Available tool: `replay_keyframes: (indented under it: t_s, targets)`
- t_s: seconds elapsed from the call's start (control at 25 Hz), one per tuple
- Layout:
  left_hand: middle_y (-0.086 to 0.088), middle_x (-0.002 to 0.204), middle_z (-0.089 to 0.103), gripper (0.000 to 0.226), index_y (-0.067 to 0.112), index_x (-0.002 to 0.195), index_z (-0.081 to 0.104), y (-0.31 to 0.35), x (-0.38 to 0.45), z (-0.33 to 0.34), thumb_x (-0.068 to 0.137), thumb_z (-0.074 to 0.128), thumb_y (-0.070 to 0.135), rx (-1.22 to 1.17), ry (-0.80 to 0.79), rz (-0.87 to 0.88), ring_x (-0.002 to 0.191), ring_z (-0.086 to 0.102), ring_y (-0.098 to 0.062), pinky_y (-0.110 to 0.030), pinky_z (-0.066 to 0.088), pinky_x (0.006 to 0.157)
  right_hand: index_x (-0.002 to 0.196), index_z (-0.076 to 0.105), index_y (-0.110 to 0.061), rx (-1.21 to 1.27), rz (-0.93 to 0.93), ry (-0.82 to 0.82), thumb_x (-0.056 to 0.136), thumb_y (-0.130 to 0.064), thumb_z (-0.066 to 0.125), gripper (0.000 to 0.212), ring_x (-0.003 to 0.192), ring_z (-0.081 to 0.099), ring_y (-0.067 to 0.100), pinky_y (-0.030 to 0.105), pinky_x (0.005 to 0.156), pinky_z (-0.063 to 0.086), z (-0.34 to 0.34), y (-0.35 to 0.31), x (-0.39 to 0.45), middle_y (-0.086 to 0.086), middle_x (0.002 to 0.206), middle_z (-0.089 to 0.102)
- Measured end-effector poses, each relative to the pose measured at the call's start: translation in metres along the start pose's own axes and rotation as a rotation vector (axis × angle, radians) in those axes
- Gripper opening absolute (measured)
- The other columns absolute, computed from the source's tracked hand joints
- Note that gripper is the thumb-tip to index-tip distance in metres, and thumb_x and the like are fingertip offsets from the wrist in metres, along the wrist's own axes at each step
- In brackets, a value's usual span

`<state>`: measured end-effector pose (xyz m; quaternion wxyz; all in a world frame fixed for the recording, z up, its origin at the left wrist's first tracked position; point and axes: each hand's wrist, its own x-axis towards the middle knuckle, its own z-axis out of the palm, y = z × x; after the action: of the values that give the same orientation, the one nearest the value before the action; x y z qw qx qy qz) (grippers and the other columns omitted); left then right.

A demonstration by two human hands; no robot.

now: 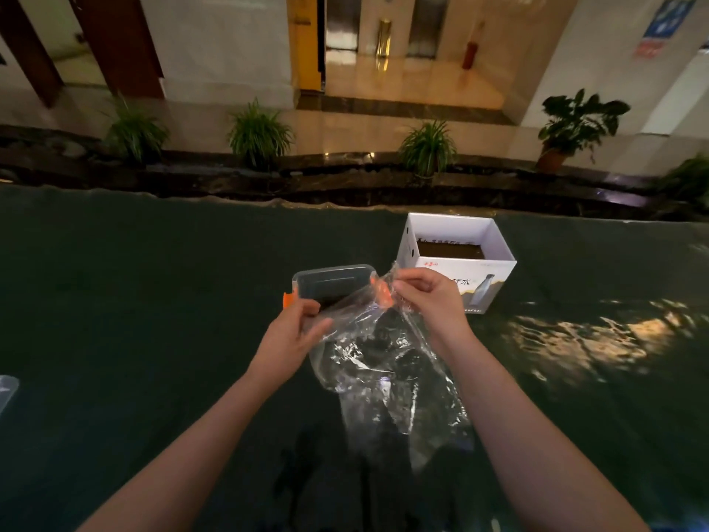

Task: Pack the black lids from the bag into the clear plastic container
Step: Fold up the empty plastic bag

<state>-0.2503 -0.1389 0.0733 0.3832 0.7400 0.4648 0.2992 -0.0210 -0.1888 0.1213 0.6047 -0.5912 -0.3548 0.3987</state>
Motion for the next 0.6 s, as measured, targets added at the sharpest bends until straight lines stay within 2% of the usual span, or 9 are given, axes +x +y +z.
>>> replay_keyframes:
  t_s: [0.08,0.2,0.28,0.4,0.48,0.56,0.6]
  targets:
    - [0.012,0.107,0.064,0.027,0.024,0.111,0.058,-0.006,0.000,-0.001,0.087,0.066,0.035,-0.099,0.008,-0.065,0.093,0.063,0.000,-0.012,0.050,0.072,0.085,0.071,-0.015,0.053,0.003,0.013,0.082,-0.001,0.072,0.015,0.073,0.069,0.014,0.028,0.070,0.055,-0.005,0.000,-0.001,0.003,0.081,0.075]
    - [-0.005,0.107,0.068,0.024,0.017,0.108,0.060,-0.003,0.007,0.003,0.088,0.066,0.028,-0.318,0.011,-0.248,0.093,0.068,-0.017,-0.034,0.059,0.078,0.085,0.066,-0.014,0.070,-0.002,0.022,0.084,-0.003,0.070,0.013,0.065,0.066,0.007,0.022,0.062,0.050,-0.011,0.002,-0.001,-0.004,0.074,0.073]
    - [-0.013,0.107,0.068,0.024,0.011,0.108,0.060,0.001,0.009,0.007,0.091,0.064,0.028,-0.399,-0.072,-0.358,0.095,0.068,-0.022,-0.031,0.059,0.073,0.082,0.063,-0.016,0.066,-0.008,0.039,0.085,-0.003,0.070,0.015,0.062,0.064,0.004,0.021,0.061,0.047,-0.017,0.002,0.001,-0.007,0.071,0.071]
    - [-0.014,0.106,0.069,0.020,0.007,0.104,0.064,0.004,0.010,0.015,0.093,0.060,0.023,-0.405,-0.124,-0.384,0.101,0.066,-0.023,-0.028,0.055,0.072,0.084,0.063,-0.017,0.071,-0.025,0.038,0.087,-0.003,0.068,0.015,0.063,0.063,0.001,0.018,0.060,0.046,-0.022,0.001,0.003,-0.009,0.073,0.071]
    - [-0.013,0.104,0.068,0.014,0.008,0.099,0.062,0.007,0.014,0.019,0.094,0.058,0.020,-0.410,-0.090,-0.387,0.102,0.065,-0.024,-0.032,0.055,0.077,0.087,0.067,-0.017,0.106,-0.020,0.048,0.087,-0.003,0.067,0.015,0.069,0.062,0.005,0.019,0.062,0.046,-0.027,0.000,0.005,-0.006,0.079,0.071]
    - [-0.009,0.107,0.064,0.008,0.011,0.099,0.058,0.008,0.017,0.023,0.092,0.058,0.015,-0.449,-0.092,-0.388,0.101,0.065,-0.022,-0.038,0.056,0.082,0.090,0.070,-0.016,0.188,0.010,0.056,0.088,-0.003,0.066,0.014,0.078,0.063,0.010,0.022,0.072,0.048,-0.031,-0.002,0.006,-0.002,0.084,0.071]
    - [-0.005,0.109,0.063,0.014,0.012,0.103,0.056,0.009,0.018,0.024,0.089,0.060,0.013,-0.469,-0.117,-0.378,0.100,0.065,-0.021,-0.041,0.056,0.085,0.091,0.070,-0.015,0.237,0.026,0.053,0.089,-0.002,0.064,0.014,0.080,0.062,0.012,0.024,0.075,0.047,-0.032,-0.003,0.006,-0.001,0.085,0.070]
